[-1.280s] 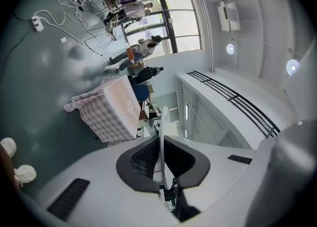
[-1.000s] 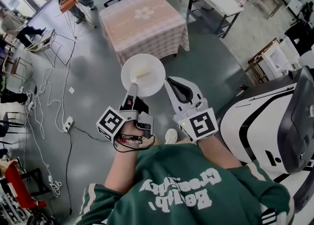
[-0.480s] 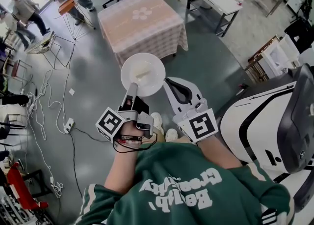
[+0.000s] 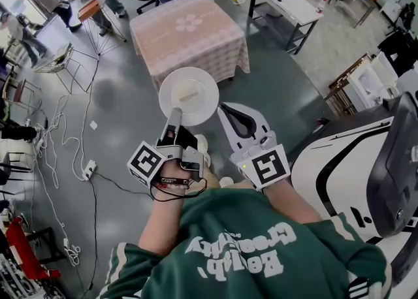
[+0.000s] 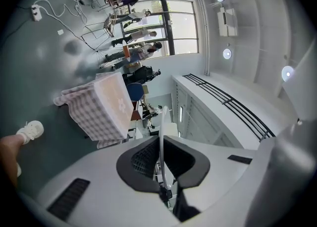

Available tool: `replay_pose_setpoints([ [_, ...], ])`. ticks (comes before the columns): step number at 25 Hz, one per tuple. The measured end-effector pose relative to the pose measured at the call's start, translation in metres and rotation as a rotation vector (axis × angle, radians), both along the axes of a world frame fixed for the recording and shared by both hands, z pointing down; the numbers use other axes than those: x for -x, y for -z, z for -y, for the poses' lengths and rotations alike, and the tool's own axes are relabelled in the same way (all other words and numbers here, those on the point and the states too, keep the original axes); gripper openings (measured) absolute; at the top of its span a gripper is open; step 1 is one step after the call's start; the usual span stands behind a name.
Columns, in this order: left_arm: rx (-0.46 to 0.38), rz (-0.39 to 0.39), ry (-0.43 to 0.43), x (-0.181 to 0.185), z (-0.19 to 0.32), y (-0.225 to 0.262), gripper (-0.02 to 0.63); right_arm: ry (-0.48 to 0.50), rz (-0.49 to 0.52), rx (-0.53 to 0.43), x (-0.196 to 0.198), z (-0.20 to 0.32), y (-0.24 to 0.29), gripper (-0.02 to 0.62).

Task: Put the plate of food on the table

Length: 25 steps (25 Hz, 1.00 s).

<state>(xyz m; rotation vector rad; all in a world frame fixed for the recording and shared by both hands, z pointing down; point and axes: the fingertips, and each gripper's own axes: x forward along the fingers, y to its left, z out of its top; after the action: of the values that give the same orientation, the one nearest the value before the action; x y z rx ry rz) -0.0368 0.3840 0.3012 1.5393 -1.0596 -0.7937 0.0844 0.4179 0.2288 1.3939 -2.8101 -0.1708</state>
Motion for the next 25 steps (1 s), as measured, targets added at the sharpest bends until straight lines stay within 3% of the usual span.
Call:
replay_pose_setpoints([
  [13,-0.031,-0.035,-0.047,-0.013,0.073,-0.001,0.026,-0.041,-0.017,0.0,-0.006,0.067,-0.003,0.015],
  [25,-0.055,-0.034,-0.049,0.014,0.171,-0.001,0.026,-0.073,-0.047,0.002,0.007,0.158,-0.014,0.015],
])
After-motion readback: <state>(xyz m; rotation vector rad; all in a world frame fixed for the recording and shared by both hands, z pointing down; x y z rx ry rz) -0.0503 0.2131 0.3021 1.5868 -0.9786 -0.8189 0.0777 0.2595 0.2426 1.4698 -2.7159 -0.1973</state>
